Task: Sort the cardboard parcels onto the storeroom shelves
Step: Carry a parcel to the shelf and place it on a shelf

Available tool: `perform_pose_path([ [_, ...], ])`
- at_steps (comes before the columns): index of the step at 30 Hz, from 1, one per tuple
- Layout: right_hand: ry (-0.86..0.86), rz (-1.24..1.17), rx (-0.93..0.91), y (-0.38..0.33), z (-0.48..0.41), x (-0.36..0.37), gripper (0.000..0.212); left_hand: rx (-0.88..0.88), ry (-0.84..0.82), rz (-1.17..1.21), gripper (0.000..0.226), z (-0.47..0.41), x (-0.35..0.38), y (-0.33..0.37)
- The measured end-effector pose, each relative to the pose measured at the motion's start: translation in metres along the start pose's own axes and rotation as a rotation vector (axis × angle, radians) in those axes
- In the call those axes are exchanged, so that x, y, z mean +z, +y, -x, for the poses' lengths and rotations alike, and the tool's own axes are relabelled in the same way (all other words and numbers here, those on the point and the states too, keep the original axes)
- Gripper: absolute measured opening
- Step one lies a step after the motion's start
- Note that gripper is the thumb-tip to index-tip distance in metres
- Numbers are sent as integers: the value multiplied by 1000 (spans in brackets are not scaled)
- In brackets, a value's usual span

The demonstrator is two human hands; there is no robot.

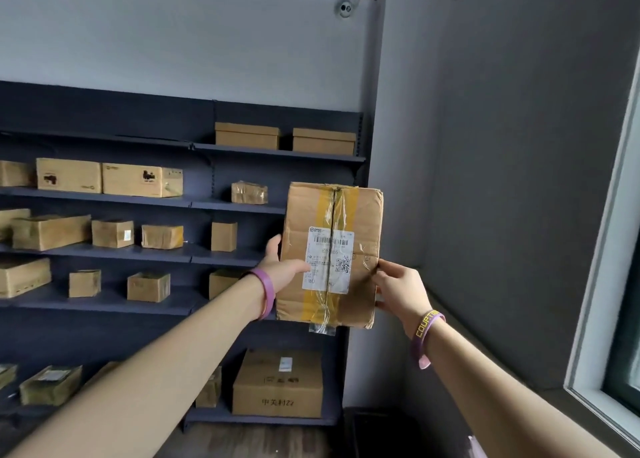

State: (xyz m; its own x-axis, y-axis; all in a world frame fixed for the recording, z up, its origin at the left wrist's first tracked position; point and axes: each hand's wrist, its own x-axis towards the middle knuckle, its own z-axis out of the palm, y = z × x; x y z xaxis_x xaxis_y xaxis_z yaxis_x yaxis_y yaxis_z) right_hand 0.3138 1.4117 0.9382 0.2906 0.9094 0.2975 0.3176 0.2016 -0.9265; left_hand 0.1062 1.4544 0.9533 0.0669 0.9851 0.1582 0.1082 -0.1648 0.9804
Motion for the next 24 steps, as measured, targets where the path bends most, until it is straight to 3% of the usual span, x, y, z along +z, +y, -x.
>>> perform_pose_path([
  [16,-40,-50,-37,89,-280,65,33,42,-27,71,87,-290,36,-63],
  [24,-143,-93,-79,111,-444,114,39,48,105,14,85,-445,33,-64],
])
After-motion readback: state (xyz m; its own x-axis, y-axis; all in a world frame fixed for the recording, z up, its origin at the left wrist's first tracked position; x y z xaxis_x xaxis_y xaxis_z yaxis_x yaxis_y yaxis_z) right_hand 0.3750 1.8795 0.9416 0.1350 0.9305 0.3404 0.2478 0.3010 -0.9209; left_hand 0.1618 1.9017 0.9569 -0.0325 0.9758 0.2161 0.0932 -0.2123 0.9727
